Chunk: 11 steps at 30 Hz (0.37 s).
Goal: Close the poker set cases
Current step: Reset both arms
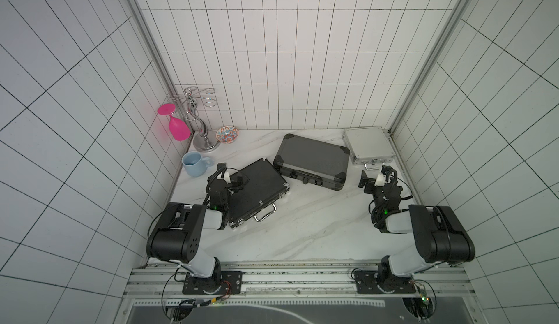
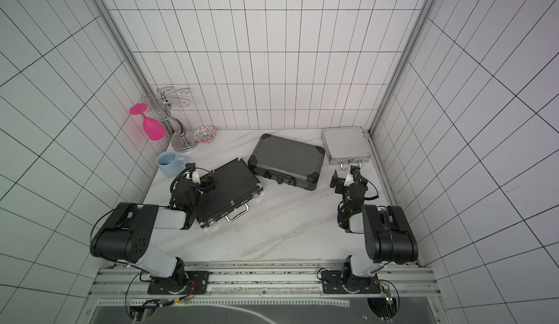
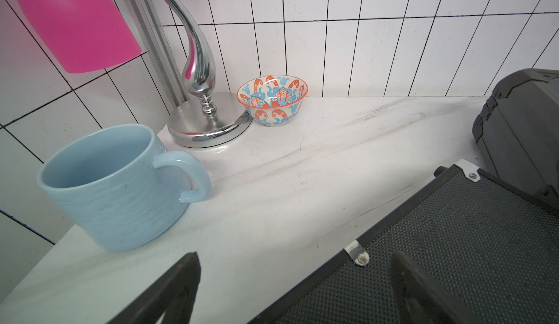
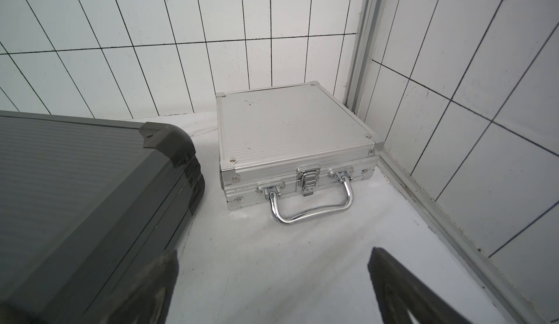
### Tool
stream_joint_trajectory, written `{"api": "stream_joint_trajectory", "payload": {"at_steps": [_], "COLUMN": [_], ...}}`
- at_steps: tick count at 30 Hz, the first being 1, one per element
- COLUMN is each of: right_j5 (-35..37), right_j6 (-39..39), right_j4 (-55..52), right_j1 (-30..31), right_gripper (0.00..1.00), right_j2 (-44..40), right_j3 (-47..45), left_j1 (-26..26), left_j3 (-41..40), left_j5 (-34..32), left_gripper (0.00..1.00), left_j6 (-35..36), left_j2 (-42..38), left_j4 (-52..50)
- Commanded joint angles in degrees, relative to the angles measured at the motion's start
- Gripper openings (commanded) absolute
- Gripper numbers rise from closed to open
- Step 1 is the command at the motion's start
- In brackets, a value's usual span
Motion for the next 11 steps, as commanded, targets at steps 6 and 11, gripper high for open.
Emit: {"api": "stream_joint_trajectory", "payload": {"at_steps": [6,11], "right_j5": [0.93,1.11], "right_j6": [-1.08,-1.08], "right_j4": [3.05,3.19], "right_j1": [0.55,0.59], "right_gripper": [1.00,1.00], "right_j2": [0.01,-0.09], "right_j3": [-1.78,-1.85], "left_j1": [-0.14,-0.16], "left_j3": [0.96,1.03], "left_j5": [-0.65,-0.66], "left_gripper": [0.98,0.98], "left_j6": [0.67,0.70], "left_j2": [-0.76,-0.78], "left_j4": [0.42,0.46]}}
